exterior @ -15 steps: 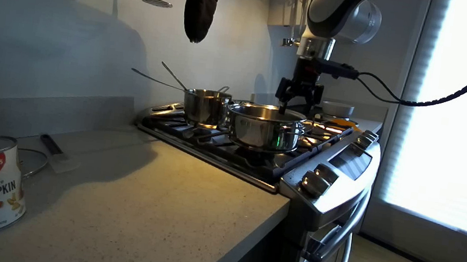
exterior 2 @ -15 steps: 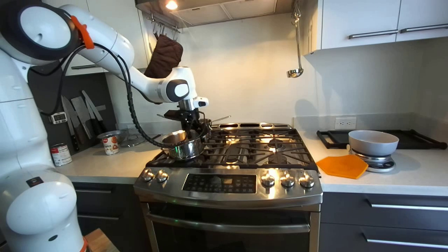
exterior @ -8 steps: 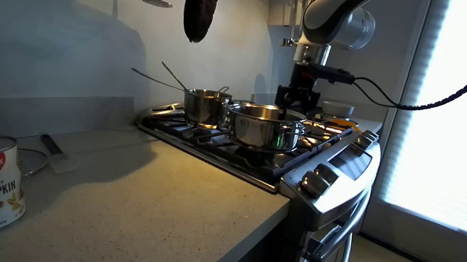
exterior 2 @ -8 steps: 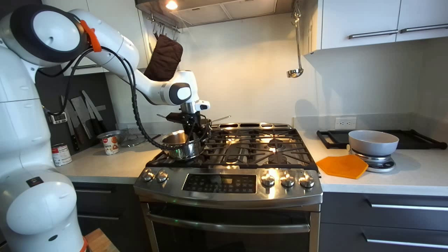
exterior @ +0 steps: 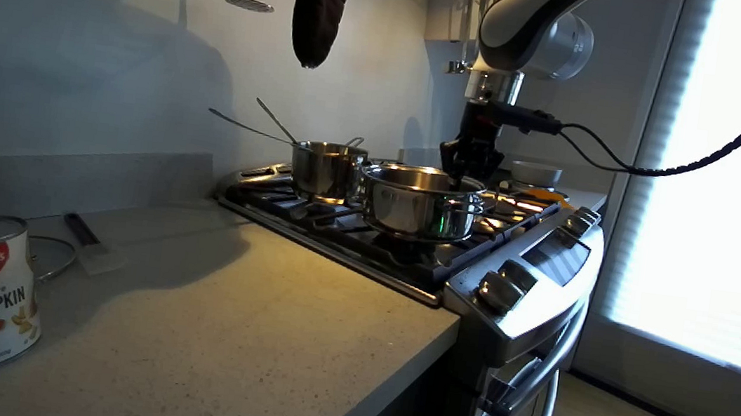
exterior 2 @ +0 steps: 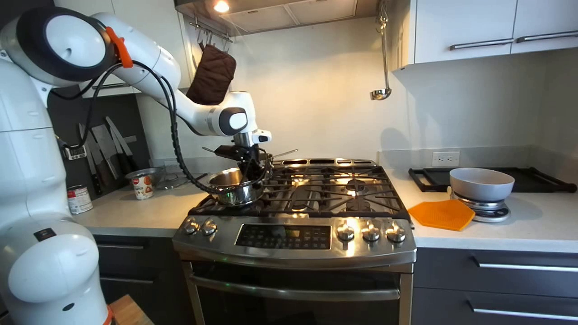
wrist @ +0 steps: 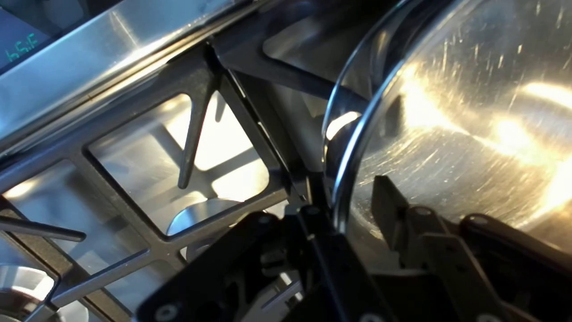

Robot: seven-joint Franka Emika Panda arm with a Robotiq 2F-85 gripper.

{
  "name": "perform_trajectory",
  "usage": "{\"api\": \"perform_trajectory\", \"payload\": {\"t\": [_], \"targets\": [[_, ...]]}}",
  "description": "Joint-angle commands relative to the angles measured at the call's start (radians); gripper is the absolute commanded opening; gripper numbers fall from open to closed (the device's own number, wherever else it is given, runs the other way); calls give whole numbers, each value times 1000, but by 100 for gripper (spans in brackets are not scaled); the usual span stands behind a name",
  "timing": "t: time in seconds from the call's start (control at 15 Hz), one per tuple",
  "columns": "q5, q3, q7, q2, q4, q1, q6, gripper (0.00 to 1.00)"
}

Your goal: Move the pot to the right-front stove plate

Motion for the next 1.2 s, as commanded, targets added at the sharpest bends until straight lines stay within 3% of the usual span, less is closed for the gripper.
{"api": "perform_trajectory", "payload": {"t": [0.0,0.13,0.27,0.47,0.8,1.13], "targets": [[21,-3,10,6,15,3,-28,40],[25,-3,10,5,16,3,-27,41],[31,-3,8,4,17,2,-28,26],[33,-6,6,5,18,1,-30,15],[43,-7,2,9,20,1,-32,23],[58,-9,-4,15,27,-1,-45,14]]}}
